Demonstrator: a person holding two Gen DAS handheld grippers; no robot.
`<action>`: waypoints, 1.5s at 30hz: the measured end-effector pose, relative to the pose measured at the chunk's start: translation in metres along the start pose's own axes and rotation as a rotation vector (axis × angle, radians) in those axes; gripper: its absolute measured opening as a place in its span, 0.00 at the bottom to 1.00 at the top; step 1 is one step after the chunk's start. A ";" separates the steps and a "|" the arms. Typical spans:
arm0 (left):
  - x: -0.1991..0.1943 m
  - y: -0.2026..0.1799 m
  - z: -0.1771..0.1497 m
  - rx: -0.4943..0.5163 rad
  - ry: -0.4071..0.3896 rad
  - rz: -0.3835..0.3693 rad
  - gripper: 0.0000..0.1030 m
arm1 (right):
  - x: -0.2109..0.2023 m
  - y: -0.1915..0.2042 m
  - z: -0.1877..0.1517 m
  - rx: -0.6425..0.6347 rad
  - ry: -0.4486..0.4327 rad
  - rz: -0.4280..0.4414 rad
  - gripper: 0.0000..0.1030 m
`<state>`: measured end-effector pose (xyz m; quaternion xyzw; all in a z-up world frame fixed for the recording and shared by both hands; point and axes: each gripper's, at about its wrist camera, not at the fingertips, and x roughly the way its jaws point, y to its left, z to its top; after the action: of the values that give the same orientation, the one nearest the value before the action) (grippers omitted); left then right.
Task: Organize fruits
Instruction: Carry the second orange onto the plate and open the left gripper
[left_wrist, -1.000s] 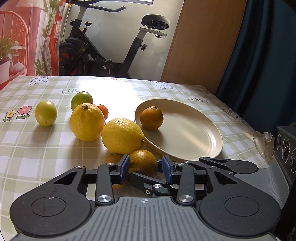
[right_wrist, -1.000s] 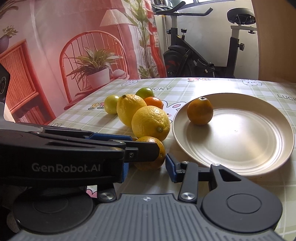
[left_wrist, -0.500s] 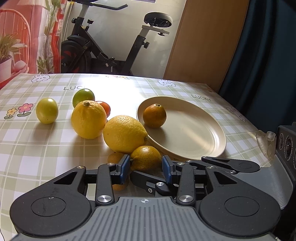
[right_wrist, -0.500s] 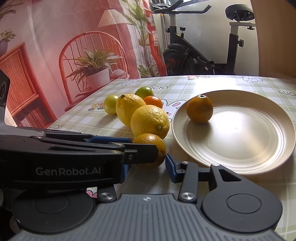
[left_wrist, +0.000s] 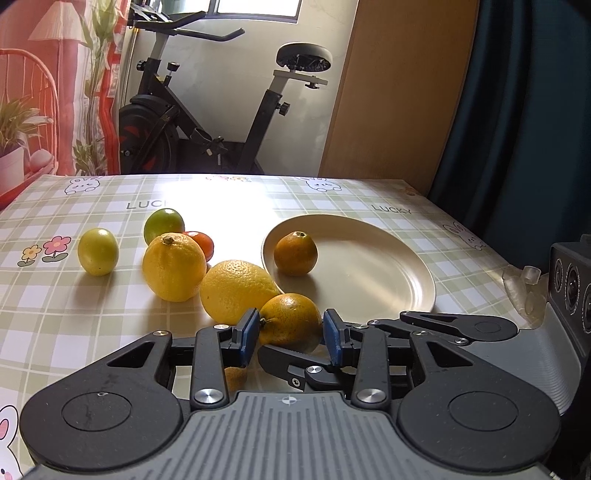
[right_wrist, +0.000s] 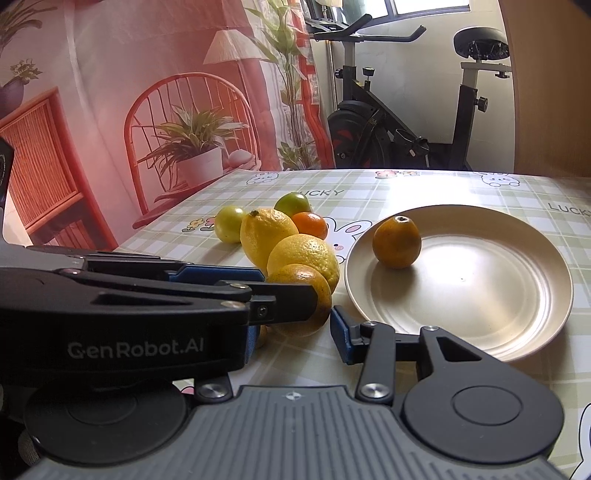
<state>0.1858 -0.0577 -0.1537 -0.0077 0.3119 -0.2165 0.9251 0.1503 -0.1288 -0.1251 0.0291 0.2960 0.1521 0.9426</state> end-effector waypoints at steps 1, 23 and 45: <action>-0.001 -0.001 0.001 0.004 -0.005 0.002 0.39 | -0.002 0.000 0.000 -0.001 -0.004 0.000 0.43; 0.011 -0.034 0.018 0.127 -0.016 -0.020 0.39 | -0.028 -0.031 0.001 0.109 -0.096 -0.032 0.43; 0.064 -0.058 0.026 0.151 0.056 -0.103 0.40 | -0.028 -0.075 -0.007 0.239 -0.120 -0.170 0.43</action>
<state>0.2239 -0.1391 -0.1611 0.0520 0.3198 -0.2868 0.9015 0.1448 -0.2086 -0.1268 0.1250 0.2568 0.0335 0.9578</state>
